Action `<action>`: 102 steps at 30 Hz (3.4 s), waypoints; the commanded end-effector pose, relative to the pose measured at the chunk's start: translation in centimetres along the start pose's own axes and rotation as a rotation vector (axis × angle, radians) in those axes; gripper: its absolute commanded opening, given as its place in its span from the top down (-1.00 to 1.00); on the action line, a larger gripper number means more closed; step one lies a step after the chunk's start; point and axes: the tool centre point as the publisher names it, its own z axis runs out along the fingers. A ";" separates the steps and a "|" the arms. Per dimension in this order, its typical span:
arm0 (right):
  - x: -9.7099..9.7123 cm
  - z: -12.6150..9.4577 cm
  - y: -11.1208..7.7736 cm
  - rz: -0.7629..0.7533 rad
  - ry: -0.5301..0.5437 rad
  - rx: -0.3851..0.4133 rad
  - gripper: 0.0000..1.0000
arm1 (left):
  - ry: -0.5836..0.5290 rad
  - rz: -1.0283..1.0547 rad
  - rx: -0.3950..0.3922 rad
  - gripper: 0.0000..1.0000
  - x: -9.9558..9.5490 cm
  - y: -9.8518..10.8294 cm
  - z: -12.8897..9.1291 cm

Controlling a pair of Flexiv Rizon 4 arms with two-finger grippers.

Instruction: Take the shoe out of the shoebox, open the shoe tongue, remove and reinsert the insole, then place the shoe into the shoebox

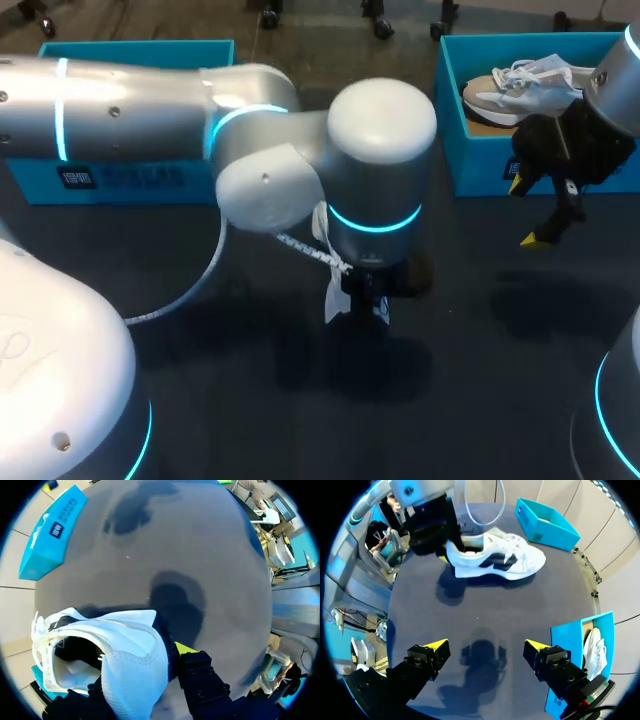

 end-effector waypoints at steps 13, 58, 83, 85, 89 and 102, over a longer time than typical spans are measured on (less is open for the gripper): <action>0.0 0.1 0.0 0.000 -0.002 0.001 -1.00 | -0.016 -0.022 0.012 1.00 -2.2 2.6 -10.1; 0.0 0.1 0.0 0.000 -0.002 0.001 -1.00 | -0.003 0.061 0.069 1.00 -3.8 5.8 -15.2; 0.0 0.1 0.0 0.000 -0.002 0.001 -1.00 | 0.035 0.236 0.041 1.00 -13.8 18.4 -14.0; 0.0 0.1 0.0 0.000 -0.002 0.001 -1.00 | 0.039 0.248 0.039 1.00 -15.0 20.0 -13.7; 0.0 0.1 0.0 0.000 -0.002 0.001 -1.00 | 0.045 0.263 0.052 1.00 -17.1 22.7 -13.6; 0.0 0.1 0.0 0.000 -0.002 0.001 -1.00 | 0.036 0.296 0.045 1.00 -24.8 32.2 -13.8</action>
